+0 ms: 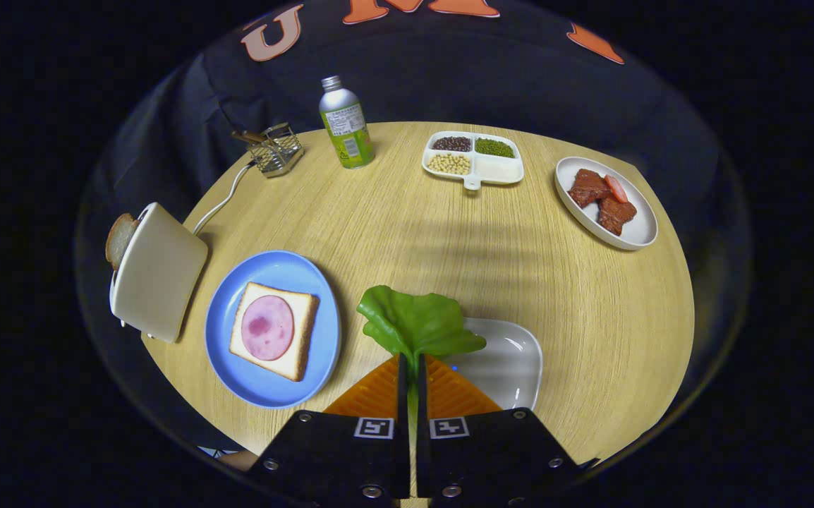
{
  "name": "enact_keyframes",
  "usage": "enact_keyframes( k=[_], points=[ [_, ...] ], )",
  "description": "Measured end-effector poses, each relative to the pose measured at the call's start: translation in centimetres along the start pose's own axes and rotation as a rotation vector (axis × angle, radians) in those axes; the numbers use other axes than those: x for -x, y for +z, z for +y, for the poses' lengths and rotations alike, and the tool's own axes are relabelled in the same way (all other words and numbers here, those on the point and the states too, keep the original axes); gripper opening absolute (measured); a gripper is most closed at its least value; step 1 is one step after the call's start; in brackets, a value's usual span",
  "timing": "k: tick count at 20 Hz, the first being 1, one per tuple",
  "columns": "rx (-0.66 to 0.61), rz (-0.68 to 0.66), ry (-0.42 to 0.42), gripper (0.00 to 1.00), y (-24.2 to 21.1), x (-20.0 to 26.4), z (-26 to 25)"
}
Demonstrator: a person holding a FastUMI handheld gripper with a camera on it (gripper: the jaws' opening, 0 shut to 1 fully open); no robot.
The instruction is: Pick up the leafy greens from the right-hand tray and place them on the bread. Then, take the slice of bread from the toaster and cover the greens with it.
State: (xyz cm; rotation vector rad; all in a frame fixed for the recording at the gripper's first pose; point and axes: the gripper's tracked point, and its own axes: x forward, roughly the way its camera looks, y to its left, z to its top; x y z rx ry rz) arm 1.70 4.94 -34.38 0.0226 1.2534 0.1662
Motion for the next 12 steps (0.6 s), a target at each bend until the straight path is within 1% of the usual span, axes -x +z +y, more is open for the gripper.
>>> enact_keyframes(
  k=[4,7,12],
  points=[
    [0.038,-0.021,0.047,0.04,1.0,0.9,2.8],
    [0.061,-0.036,0.098,0.04,1.7,1.4,5.2],
    [0.079,-0.049,0.163,0.04,2.8,1.1,8.9]
  ],
)
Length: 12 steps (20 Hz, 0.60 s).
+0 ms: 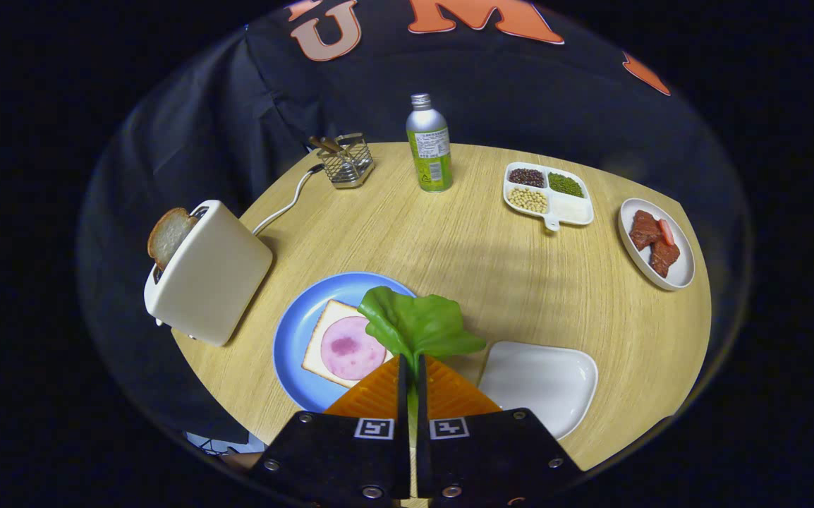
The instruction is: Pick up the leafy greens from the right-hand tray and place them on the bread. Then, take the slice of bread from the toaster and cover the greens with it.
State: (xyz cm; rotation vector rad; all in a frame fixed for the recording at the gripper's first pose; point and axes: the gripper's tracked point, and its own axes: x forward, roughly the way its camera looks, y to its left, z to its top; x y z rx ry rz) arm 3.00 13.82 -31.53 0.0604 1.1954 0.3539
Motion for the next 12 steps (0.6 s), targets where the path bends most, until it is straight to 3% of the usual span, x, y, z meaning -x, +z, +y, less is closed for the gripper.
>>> enact_keyframes(
  k=[8,12],
  points=[
    [-0.02,0.031,0.051,0.06,0.7,-2.9,3.8],
    [-0.002,0.025,0.034,0.09,1.4,-3.8,4.5]
  ],
)
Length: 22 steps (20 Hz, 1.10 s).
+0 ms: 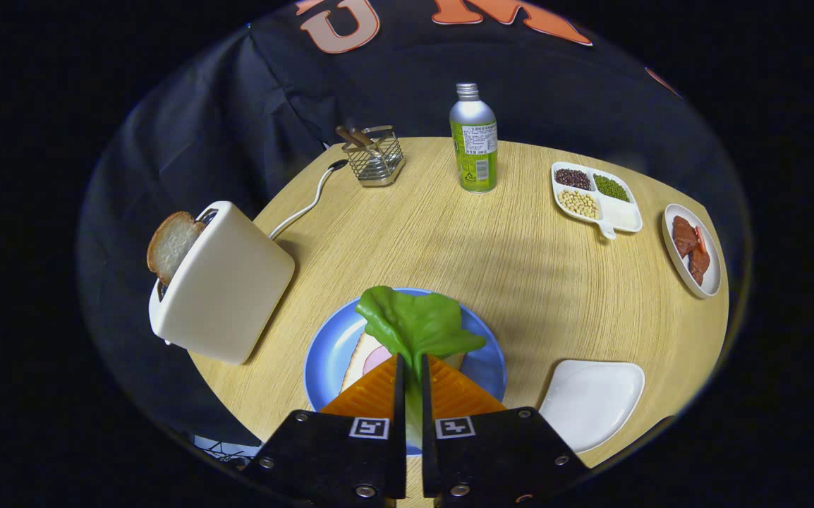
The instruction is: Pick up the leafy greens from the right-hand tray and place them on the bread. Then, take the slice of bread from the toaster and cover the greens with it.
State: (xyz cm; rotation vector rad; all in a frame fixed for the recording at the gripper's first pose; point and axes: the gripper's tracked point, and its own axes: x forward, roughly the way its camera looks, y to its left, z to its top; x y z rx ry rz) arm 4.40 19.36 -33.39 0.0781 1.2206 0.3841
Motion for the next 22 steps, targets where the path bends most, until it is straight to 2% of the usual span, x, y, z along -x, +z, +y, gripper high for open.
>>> enact_keyframes(
  k=[3,7,11,14,16,17,22],
  points=[
    [0.016,0.014,0.0,0.1,-0.3,-0.6,0.7],
    [0.038,0.027,-0.024,0.18,-0.7,-1.5,0.7],
    [0.019,0.024,0.023,0.25,-0.2,-1.5,1.9],
    [0.052,0.052,0.004,0.28,-0.9,-1.7,1.7],
    [0.063,0.066,0.006,0.35,-1.2,-2.2,1.9],
    [0.07,0.07,0.001,0.41,-1.3,-2.4,1.8],
    [0.085,0.064,-0.041,0.56,-1.0,-2.6,1.7]
  ],
)
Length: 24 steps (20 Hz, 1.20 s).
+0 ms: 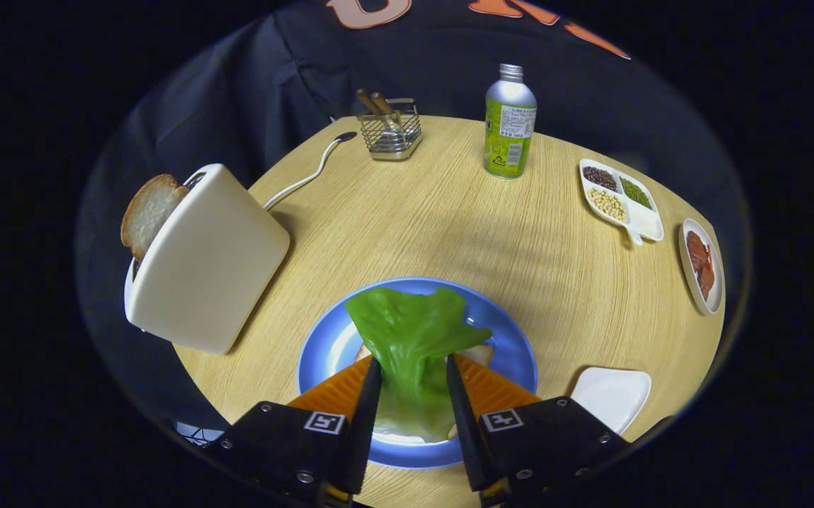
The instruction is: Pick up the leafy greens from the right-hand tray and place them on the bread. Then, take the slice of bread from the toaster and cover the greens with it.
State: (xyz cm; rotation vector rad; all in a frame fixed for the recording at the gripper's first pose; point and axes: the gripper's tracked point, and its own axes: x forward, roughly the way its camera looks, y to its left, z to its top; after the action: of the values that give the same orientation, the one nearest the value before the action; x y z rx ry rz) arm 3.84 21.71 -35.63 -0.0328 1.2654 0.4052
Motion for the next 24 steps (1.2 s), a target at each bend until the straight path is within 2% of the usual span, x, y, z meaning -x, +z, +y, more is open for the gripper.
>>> enact_keyframes(
  k=[4,9,12,17,24],
  points=[
    [0.018,-0.023,-0.044,0.69,1.1,0.8,0.0],
    [0.017,-0.032,-0.07,0.71,2.1,1.8,0.9],
    [-0.013,-0.059,-0.017,0.71,3.9,3.9,3.5],
    [-0.018,-0.106,0.064,0.84,7.6,7.7,8.7],
    [-0.035,-0.123,0.151,0.88,12.1,10.8,15.4]
  ],
)
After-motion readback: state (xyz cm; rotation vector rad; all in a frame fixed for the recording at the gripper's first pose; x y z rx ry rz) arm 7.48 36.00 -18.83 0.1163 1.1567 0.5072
